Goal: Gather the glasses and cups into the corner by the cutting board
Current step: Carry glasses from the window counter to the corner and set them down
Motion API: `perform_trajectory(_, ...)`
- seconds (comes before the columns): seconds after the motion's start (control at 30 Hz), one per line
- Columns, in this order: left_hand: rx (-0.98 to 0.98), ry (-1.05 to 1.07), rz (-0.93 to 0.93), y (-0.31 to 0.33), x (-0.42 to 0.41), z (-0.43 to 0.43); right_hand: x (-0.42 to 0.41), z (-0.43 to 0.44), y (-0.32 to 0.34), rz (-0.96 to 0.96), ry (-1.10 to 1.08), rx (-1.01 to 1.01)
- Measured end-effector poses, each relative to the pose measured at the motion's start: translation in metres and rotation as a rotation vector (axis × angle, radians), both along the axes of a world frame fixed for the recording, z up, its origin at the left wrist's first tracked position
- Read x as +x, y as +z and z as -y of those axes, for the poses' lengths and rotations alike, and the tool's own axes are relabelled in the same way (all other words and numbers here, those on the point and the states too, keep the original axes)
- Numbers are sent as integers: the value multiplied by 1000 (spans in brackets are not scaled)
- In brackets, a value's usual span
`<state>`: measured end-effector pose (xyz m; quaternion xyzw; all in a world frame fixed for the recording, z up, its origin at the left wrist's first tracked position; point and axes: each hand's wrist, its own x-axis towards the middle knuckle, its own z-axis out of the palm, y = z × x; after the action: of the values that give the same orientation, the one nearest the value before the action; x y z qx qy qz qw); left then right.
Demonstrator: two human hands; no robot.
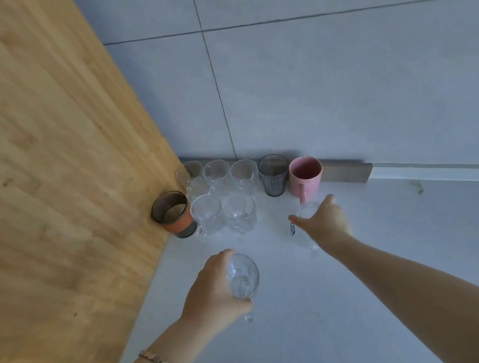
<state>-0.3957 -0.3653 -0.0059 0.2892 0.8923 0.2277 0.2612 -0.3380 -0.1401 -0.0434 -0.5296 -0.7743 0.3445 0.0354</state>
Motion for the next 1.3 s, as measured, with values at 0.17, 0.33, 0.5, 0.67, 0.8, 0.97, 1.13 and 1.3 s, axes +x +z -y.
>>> perform_trajectory(0.17,-6,-117,9,-12,-24,-23,-21,-10,-5,97,-60,43)
perform_trajectory(0.33,-6,-242,-9,-13,-46,-60,-19,-5,-7,200,18,23)
perform_trajectory(0.5,-50,-473,-208,-8,-71,-107,-1,-2,-11,110,61,-77)
perform_trajectory(0.67,-121,-570,-371,-19,-92,-152,12,-5,-11,106,58,-148)
perform_trajectory(0.8,-207,-660,-416,-34,-101,-165,7,-6,-15,70,11,-189)
perform_trajectory(0.97,-238,-650,-390,-39,-108,-172,0,-8,-20,-18,-54,-245)
perform_trajectory(1.13,-240,-687,-369,-46,-109,-167,-2,-2,-25,-28,-86,-218)
perform_trajectory(1.3,-278,-642,-451,-55,-100,-143,7,6,-28,32,-20,-212)
